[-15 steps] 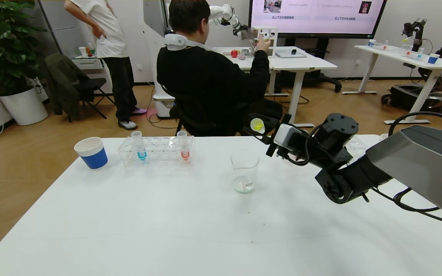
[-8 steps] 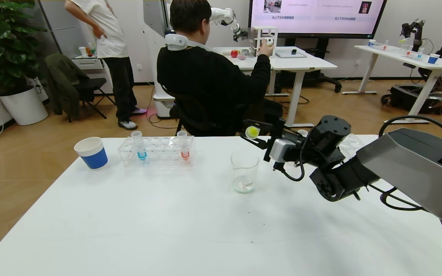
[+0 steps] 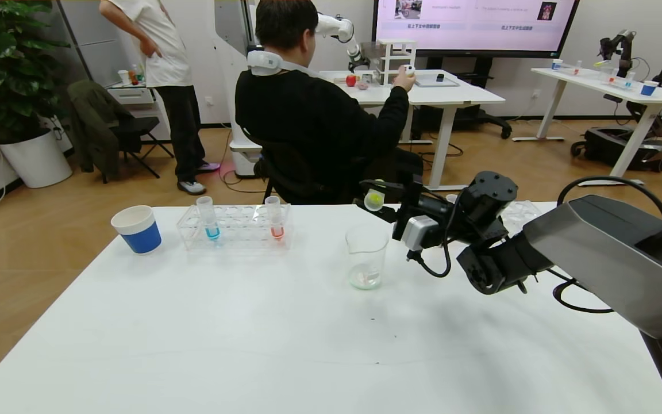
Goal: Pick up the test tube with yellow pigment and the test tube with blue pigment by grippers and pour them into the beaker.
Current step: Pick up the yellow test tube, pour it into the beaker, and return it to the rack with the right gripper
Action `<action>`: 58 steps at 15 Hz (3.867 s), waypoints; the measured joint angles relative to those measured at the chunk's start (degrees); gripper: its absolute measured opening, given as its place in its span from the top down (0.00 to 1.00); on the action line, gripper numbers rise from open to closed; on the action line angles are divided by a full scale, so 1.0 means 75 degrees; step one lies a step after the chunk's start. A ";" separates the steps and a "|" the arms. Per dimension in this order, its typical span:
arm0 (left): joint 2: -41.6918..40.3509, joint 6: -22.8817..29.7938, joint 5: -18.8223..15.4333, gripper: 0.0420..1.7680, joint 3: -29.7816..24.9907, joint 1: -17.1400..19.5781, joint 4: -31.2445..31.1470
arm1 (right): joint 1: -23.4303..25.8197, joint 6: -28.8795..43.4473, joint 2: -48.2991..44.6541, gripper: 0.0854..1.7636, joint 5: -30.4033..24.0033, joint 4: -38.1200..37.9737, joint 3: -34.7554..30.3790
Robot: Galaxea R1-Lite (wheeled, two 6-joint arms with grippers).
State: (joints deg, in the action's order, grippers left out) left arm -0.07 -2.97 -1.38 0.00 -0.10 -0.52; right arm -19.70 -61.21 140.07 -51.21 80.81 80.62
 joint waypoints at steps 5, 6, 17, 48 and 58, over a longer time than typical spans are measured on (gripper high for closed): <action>0.0000 0.0000 -0.0007 0.01 0.0000 0.0000 0.0000 | 0.0114 -0.0850 0.0140 0.75 -0.0164 -0.0096 0.0169; 0.0000 0.0000 -0.0003 0.01 0.0000 0.0000 0.0002 | 0.0151 -0.0996 0.0154 0.75 -0.0164 -0.0099 0.0169; 0.0000 -0.0003 0.0000 0.01 0.0000 0.0000 0.0000 | 0.0187 -0.1879 0.0306 0.75 -0.0164 -0.0271 0.0200; 0.0000 0.0000 -0.0003 0.01 0.0000 -0.0002 0.0000 | 0.0096 -0.3103 -0.1009 0.75 -0.0176 -0.2664 0.0299; 0.0000 0.0000 -0.0003 0.01 0.0000 0.0000 0.0000 | -0.0291 0.5179 -0.2921 0.75 0.4418 -0.0853 -0.1994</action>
State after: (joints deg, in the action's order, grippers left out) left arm -0.07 -2.97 -1.40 0.00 -0.10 -0.52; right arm -21.88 -22.37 118.16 -18.08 74.41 65.66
